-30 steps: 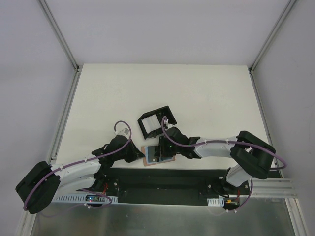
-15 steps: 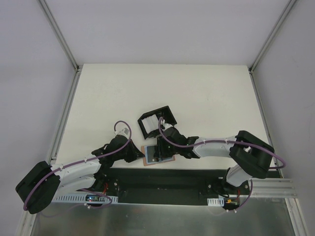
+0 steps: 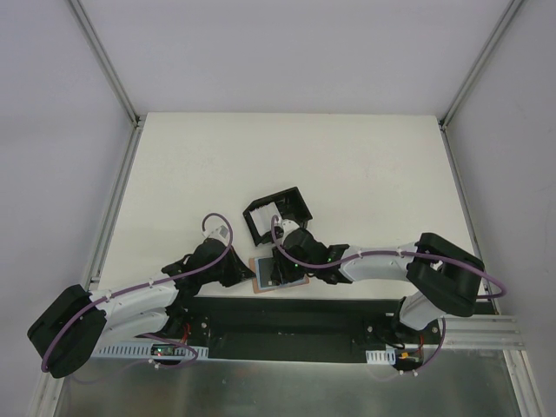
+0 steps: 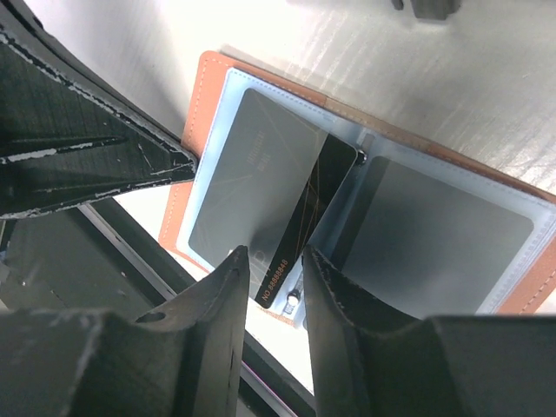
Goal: Put the credit cards into the card holder
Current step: Insert the credit card into the card holder.
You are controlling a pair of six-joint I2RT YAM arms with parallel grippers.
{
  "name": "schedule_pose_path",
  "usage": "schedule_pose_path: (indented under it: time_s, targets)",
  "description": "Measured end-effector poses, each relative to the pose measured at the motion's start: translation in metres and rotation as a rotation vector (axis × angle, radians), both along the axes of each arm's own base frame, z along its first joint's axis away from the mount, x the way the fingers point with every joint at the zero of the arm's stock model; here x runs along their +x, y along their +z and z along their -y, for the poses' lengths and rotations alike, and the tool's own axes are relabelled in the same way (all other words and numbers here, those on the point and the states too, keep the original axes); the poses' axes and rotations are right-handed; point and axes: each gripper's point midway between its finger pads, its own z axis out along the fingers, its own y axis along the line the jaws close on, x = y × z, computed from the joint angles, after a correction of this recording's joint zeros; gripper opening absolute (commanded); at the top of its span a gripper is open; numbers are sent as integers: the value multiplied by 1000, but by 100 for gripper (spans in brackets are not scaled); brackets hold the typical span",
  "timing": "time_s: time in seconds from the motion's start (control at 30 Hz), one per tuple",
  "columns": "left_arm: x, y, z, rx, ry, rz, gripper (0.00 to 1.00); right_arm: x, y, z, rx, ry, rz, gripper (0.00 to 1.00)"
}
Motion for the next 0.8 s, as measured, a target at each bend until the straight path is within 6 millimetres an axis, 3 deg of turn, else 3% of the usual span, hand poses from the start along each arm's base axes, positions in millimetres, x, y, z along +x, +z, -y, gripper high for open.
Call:
schedule_pose_path:
  time_s: [0.4, 0.8]
  targets:
    - [1, 0, 2, 2, -10, 3, 0, 0, 1, -1, -18, 133, 85, 39]
    - [1, 0, 2, 2, -14, 6, 0, 22, 13, 10, -11, -33, 85, 44]
